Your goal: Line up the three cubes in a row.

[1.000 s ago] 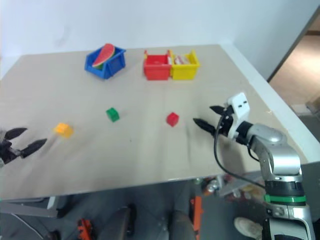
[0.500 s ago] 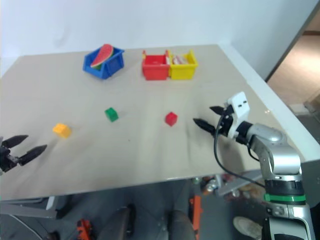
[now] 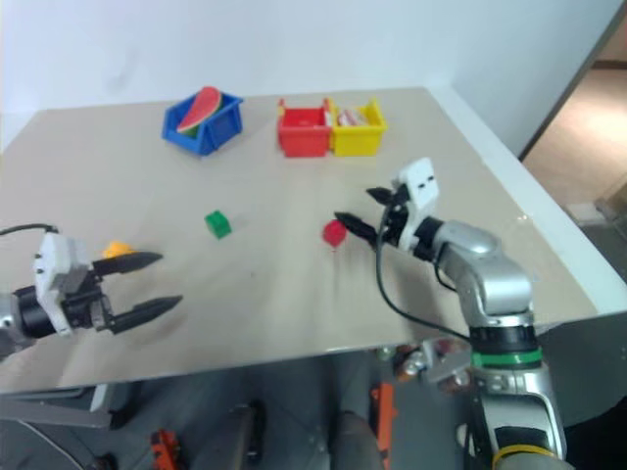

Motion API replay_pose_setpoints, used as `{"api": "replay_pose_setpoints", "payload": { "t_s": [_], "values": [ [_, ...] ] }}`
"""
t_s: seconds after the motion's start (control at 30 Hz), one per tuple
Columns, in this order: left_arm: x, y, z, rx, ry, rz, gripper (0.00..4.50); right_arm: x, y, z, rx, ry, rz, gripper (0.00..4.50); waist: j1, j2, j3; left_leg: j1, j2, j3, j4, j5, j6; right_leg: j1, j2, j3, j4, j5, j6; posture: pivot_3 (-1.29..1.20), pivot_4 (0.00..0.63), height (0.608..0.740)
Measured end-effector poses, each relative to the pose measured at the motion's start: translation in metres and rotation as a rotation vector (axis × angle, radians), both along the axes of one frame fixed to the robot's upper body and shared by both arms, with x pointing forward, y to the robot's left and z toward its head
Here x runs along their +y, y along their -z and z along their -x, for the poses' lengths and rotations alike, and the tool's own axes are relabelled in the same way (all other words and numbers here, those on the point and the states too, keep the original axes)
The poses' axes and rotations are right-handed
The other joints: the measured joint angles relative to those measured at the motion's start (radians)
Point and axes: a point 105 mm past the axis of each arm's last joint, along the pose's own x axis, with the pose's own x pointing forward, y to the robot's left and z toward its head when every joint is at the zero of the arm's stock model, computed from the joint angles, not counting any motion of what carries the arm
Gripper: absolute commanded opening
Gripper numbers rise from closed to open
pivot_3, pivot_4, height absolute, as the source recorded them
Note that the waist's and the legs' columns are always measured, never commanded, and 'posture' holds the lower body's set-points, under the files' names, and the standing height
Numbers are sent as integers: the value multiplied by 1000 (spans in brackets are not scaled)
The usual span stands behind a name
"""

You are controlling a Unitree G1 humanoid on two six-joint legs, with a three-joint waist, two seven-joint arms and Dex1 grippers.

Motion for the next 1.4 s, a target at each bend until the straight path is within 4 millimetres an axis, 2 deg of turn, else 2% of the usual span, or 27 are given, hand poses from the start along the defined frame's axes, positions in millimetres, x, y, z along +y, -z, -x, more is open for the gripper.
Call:
{"api": "replay_pose_setpoints", "payload": {
  "t_s": [0.13,0.37,0.77,0.9,0.97,1.1,1.27,1.4],
  "values": [
    [-15,10,-7,30,57,10,4484,7,10,-14,-2,-3,29,4500,0,0,0,0,0,0,1,0,0,0,1,1,0,1,1,0,150,740],
    [-27,8,-14,12,113,14,4484,12,15,-28,6,-13,24,4500,0,0,0,0,1,0,1,0,1,0,2,2,0,1,1,0,150,740],
    [-33,13,-15,13,126,22,4484,21,46,-30,95,-48,69,4500,0,0,0,0,4,0,2,0,1,0,7,5,0,3,0,0,150,740],
    [-36,8,-19,-43,122,13,4500,16,60,-33,140,-24,72,3419,0,0,0,0,4,0,2,0,1,0,7,6,0,3,0,0,150,740],
    [-36,8,-19,-57,117,10,4500,15,63,-33,152,-24,73,2595,-1,0,0,0,4,1,2,0,1,0,7,6,0,3,0,0,150,740],
    [-40,7,-21,-91,108,20,4500,16,62,-33,147,-27,74,1261,0,0,0,0,6,1,2,0,1,0,9,7,0,3,0,0,150,740],
    [-43,5,-21,-140,114,15,4500,19,57,-31,126,-48,75,1255,0,0,0,1,9,1,3,0,1,0,13,7,0,5,-3,0,150,740],
    [-42,9,-22,-157,109,7,4500,31,44,-21,102,-167,94,1255,0,0,0,1,12,1,3,0,1,-1,16,7,0,6,-5,0,150,740]
  ]
}}
